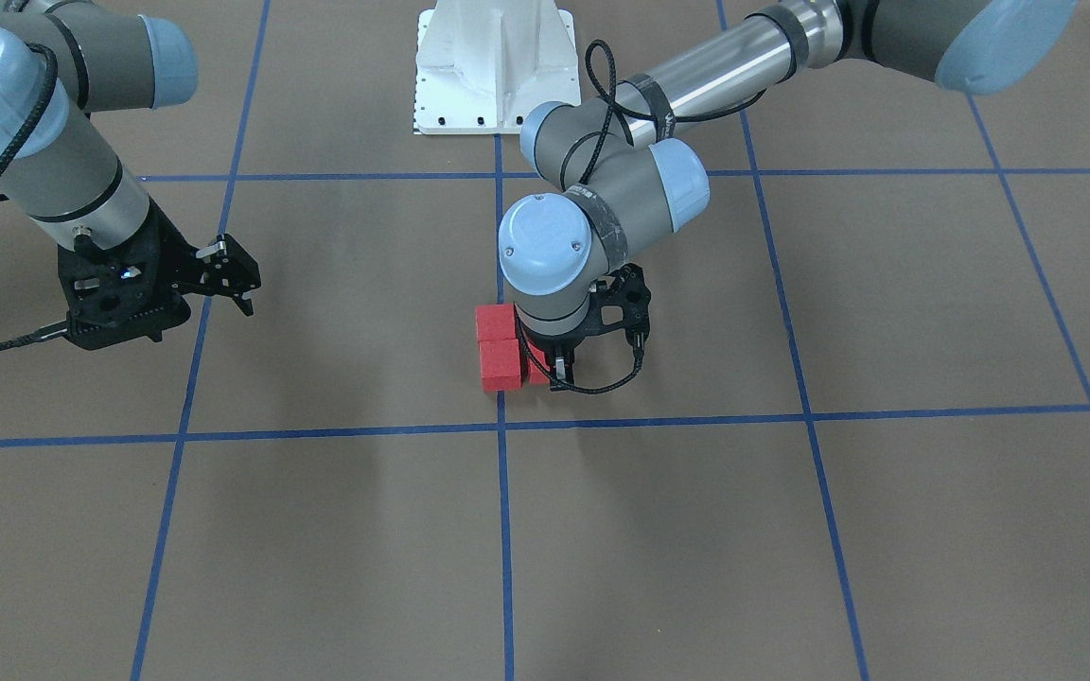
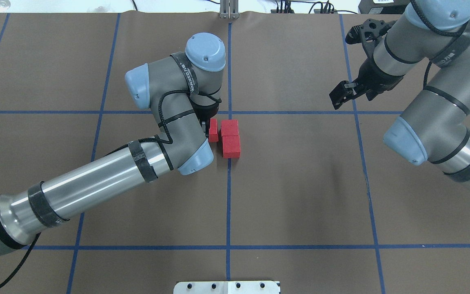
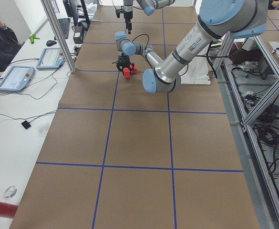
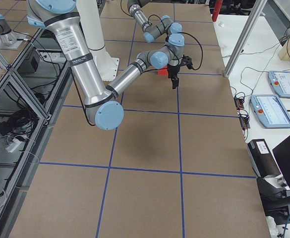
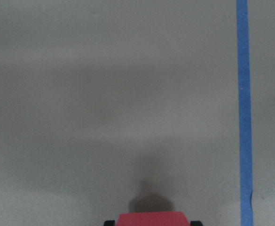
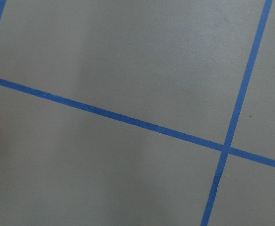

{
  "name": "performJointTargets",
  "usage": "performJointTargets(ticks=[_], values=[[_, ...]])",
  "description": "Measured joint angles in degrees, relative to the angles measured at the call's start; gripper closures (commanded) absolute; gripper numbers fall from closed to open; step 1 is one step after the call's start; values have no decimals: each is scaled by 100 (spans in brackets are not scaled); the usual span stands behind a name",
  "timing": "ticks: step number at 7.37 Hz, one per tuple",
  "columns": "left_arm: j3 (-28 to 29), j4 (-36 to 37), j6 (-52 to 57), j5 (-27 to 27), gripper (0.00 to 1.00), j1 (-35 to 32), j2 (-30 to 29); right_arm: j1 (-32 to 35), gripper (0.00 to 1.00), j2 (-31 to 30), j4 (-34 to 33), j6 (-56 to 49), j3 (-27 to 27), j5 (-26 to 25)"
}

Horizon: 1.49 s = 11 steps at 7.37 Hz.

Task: Form red blocks into L shape at center
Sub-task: 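Carry the red cube with the left gripper and place it beside the farther center cube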

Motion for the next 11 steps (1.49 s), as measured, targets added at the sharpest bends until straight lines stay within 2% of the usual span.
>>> performJointTargets(ticks=[10,11], values=[[82,-59,-14,11,99,15,-93,2,1,28,0,18,25,0],[82,-65,-16,11,85,17,-99,3,1,32,0,18,28,0]])
